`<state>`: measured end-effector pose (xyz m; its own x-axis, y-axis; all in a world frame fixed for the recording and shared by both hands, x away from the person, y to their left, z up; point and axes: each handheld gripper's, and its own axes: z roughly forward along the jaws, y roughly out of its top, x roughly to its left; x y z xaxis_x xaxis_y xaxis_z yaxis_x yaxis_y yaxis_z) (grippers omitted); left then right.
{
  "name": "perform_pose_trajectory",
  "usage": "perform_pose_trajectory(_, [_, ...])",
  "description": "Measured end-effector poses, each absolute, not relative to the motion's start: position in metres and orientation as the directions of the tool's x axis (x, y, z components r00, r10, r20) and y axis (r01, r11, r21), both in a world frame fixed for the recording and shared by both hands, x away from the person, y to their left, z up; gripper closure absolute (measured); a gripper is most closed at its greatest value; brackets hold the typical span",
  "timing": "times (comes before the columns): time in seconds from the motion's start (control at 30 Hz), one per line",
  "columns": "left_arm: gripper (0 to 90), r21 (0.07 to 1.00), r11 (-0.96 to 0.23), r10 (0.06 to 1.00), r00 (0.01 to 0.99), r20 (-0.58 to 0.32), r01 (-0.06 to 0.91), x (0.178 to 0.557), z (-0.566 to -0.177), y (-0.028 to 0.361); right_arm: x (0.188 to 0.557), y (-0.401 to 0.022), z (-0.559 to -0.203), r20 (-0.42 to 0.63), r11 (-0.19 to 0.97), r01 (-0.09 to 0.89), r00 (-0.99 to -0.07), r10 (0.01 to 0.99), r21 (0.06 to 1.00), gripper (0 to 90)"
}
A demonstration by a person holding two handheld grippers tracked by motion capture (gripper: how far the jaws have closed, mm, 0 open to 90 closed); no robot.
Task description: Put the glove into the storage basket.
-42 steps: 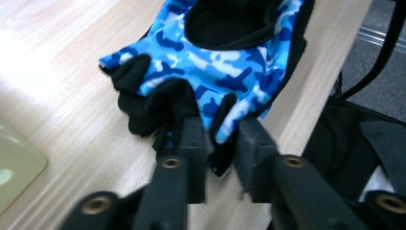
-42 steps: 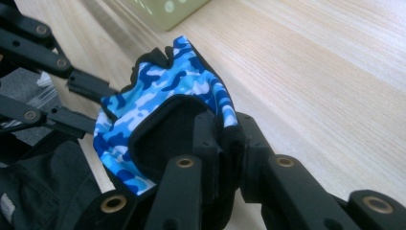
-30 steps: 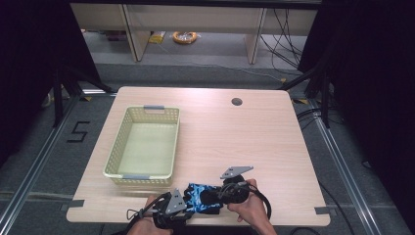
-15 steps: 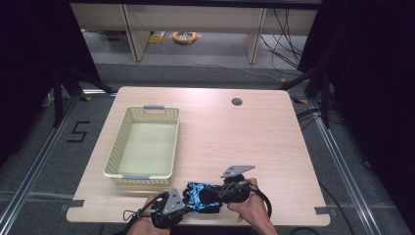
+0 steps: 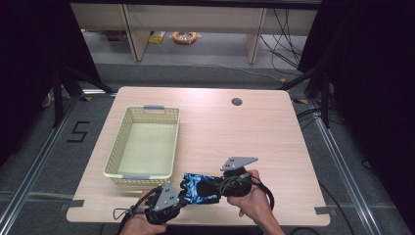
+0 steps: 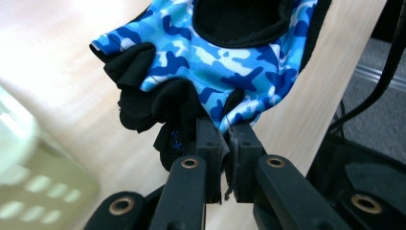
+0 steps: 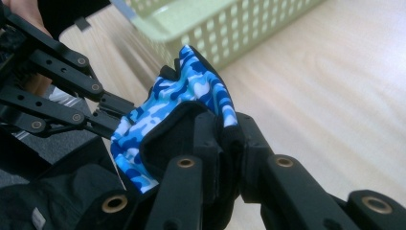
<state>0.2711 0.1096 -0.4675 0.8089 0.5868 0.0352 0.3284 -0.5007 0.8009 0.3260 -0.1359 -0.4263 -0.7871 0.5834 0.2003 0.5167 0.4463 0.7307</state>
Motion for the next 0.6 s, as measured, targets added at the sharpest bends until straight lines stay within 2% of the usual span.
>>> perform_pose_trajectory(0.1, [84.4,0.813,-0.503,0.583,0.809,0.068,0.294,0.274,-0.454,0.114,0.328,-0.134,-0.411,0.194,0.444,0.505,-0.793,0.578,0.740,81.6])
perform_pose_trajectory(0.23, [84.4,0.838,-0.456,0.607,0.793,0.047,0.300,0.278,-0.436,0.120,0.334,-0.128,-0.391,0.157,0.450,0.469,-0.805,0.573,0.760,81.6])
perform_pose_trajectory(0.27, [84.4,0.838,-0.470,0.597,0.799,0.073,0.276,0.281,-0.430,0.125,0.336,-0.125,-0.386,0.153,0.446,0.459,-0.808,0.569,0.768,81.6])
perform_pose_trajectory(0.6, [84.2,0.846,-0.442,0.645,0.761,0.069,0.298,0.295,-0.393,0.160,0.360,-0.091,-0.354,0.150,0.436,0.418,-0.837,0.527,0.797,81.6])
